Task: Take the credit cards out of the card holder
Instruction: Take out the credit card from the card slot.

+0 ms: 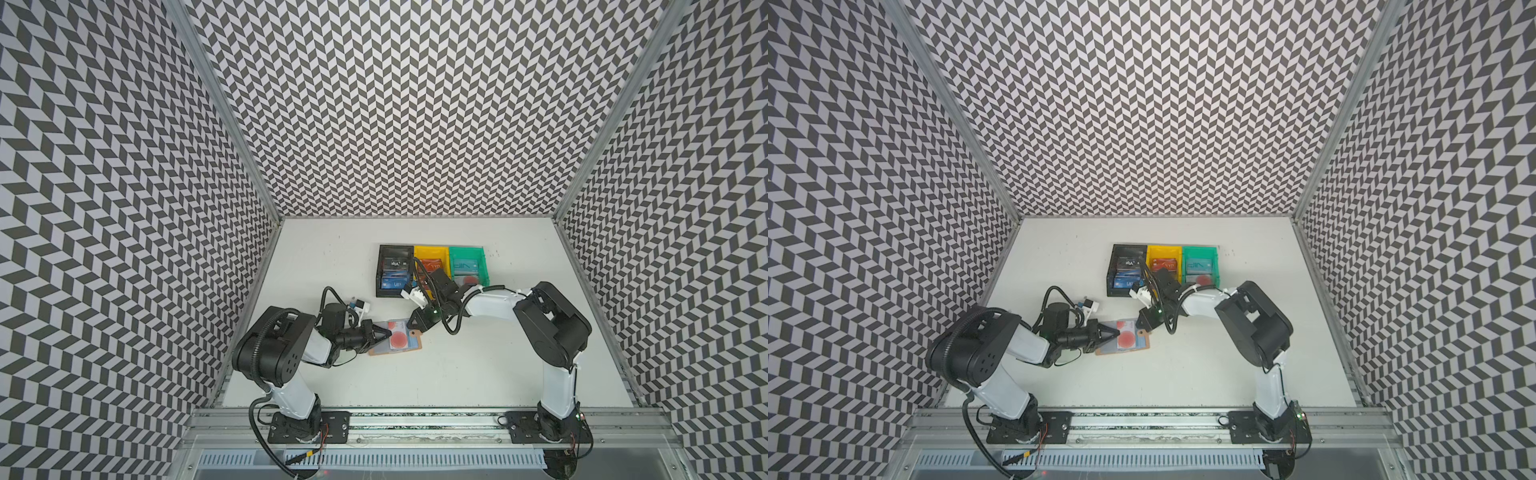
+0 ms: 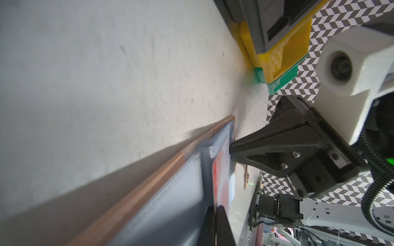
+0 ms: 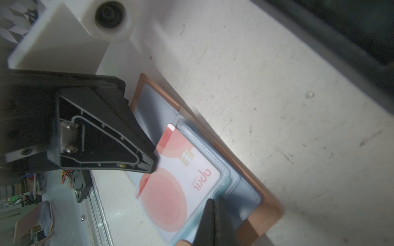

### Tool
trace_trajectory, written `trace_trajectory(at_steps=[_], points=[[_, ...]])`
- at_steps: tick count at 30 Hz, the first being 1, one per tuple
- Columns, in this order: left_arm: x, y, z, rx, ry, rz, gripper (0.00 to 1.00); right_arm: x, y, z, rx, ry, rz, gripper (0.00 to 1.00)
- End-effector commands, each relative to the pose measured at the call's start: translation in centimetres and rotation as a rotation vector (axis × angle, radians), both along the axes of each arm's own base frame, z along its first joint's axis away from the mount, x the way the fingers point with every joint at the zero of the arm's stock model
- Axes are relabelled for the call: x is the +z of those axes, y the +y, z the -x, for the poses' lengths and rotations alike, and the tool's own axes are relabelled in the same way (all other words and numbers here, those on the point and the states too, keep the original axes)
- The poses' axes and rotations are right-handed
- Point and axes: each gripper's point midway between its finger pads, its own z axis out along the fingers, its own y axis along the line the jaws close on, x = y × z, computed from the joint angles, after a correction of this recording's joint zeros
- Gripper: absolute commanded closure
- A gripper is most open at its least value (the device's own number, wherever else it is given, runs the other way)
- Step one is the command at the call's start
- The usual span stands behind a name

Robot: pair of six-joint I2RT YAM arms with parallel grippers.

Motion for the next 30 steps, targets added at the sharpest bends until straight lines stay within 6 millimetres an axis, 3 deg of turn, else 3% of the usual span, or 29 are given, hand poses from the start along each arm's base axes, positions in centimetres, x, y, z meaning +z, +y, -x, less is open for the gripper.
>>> trace_trajectory(at_steps=[1, 13, 30], points=[[-2.7, 1.5, 1.4, 0.038, 0.082, -0.075, 1.00, -4.4, -2.0, 2.4, 0.007, 0.092, 0.139, 1.00], [-2.7, 1.7, 1.5, 0.043, 0.083, -0.078, 1.00, -4.6, -2.0, 2.5, 0.011, 0.098, 0.139, 1.00], [-3.1, 3.6, 1.1, 0.118, 0.101, -0.154, 1.00, -4.8, -2.0, 2.6, 0.016, 0.107, 0.147, 1.00]])
